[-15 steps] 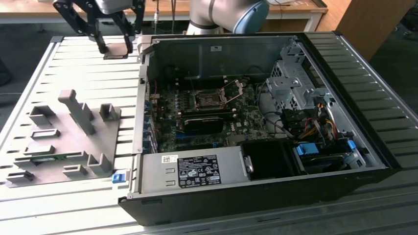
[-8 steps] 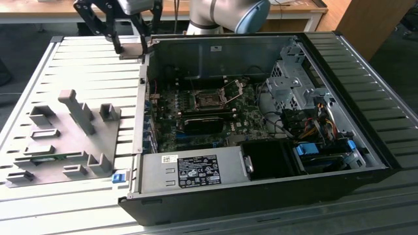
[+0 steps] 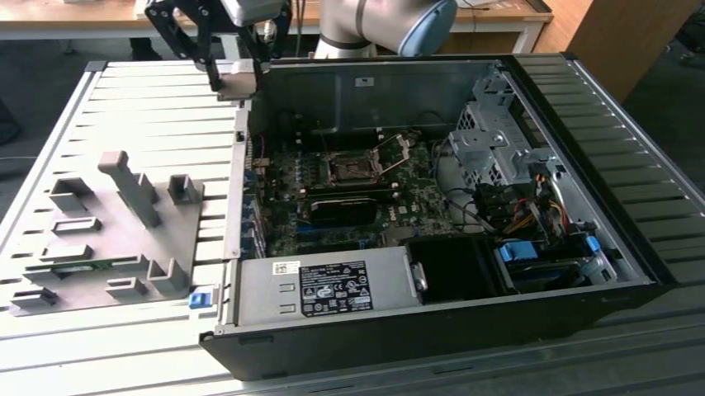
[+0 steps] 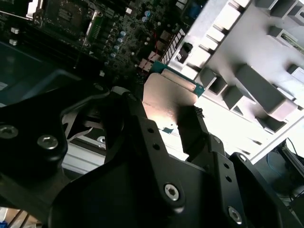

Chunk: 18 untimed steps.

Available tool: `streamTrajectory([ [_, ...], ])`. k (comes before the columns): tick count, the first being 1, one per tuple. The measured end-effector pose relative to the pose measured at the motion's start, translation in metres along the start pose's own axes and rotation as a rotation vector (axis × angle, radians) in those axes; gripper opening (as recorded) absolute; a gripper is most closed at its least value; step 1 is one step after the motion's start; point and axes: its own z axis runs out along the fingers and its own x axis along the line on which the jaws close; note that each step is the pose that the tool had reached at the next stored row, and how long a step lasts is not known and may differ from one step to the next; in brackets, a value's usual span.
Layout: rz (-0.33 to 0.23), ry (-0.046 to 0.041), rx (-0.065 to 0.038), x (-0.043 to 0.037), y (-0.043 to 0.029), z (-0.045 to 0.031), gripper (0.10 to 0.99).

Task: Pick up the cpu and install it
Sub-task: 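Pick up the cpu and move it towards the insertion slot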

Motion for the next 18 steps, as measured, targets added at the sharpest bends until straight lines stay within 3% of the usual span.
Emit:
streamTrajectory([
  [9, 0.0, -0.0001, 0.0, -0.0183, -0.003, 0.0009, 0.541],
  [18, 0.0, 0.0001, 0.0, -0.0432, -0.0024, 0.0012, 0.541],
])
